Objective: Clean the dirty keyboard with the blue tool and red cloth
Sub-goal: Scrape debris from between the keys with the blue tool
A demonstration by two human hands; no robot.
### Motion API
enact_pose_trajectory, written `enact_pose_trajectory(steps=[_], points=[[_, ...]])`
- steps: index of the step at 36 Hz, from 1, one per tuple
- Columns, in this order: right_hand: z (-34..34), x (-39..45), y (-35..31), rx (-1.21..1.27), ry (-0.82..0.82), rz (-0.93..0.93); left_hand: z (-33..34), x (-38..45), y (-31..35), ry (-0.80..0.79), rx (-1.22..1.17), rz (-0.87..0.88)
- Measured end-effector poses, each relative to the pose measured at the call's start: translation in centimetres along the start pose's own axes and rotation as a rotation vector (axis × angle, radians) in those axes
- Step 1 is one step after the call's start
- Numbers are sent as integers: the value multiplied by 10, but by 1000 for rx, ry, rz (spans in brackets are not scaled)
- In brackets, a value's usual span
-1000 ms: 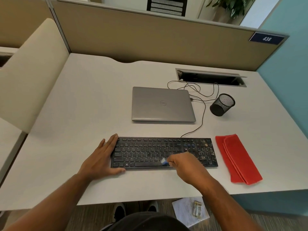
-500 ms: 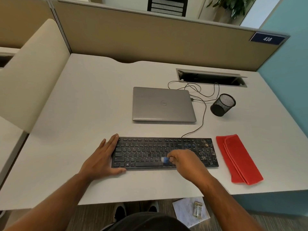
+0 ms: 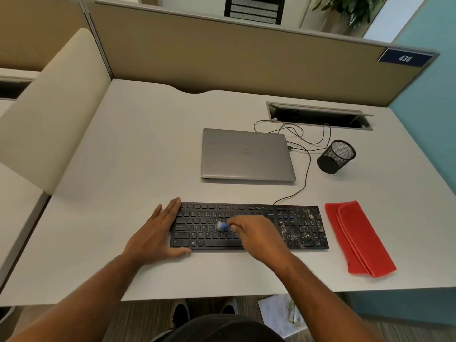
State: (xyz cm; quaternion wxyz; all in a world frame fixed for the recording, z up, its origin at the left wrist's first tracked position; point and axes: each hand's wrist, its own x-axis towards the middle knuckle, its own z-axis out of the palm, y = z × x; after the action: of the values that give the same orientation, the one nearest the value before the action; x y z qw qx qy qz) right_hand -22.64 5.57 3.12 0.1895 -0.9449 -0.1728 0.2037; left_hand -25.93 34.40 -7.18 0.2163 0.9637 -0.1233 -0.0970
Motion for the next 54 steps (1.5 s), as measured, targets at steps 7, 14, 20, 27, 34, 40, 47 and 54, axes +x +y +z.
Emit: enact_pose_trajectory(steps=[7, 14, 20, 27, 34, 40, 47, 54], points=[[-6, 6, 5, -172, -81, 16, 1, -1, 0, -9, -8, -33], [-14, 2, 14, 9, -93, 34, 0, 0, 1, -9, -13, -30], [0, 0, 8, -158, -103, -35, -2, -1, 3, -8, -2, -7], [-4, -2, 18, -67, -33, 22, -1, -1, 3, -26, -19, -47], [-7, -9, 16, -108, -161, 15, 2, 0, -2, -15, -15, -35], [-13, -3, 19, -142, -68, 79, 1, 0, -1, 2, -4, 4], [-15, -12, 24, -158, -151, 47, 3, 0, -3, -4, -4, -6], [-15, -5, 23, -142, -169, 94, 3, 0, -3, 10, -13, -3]])
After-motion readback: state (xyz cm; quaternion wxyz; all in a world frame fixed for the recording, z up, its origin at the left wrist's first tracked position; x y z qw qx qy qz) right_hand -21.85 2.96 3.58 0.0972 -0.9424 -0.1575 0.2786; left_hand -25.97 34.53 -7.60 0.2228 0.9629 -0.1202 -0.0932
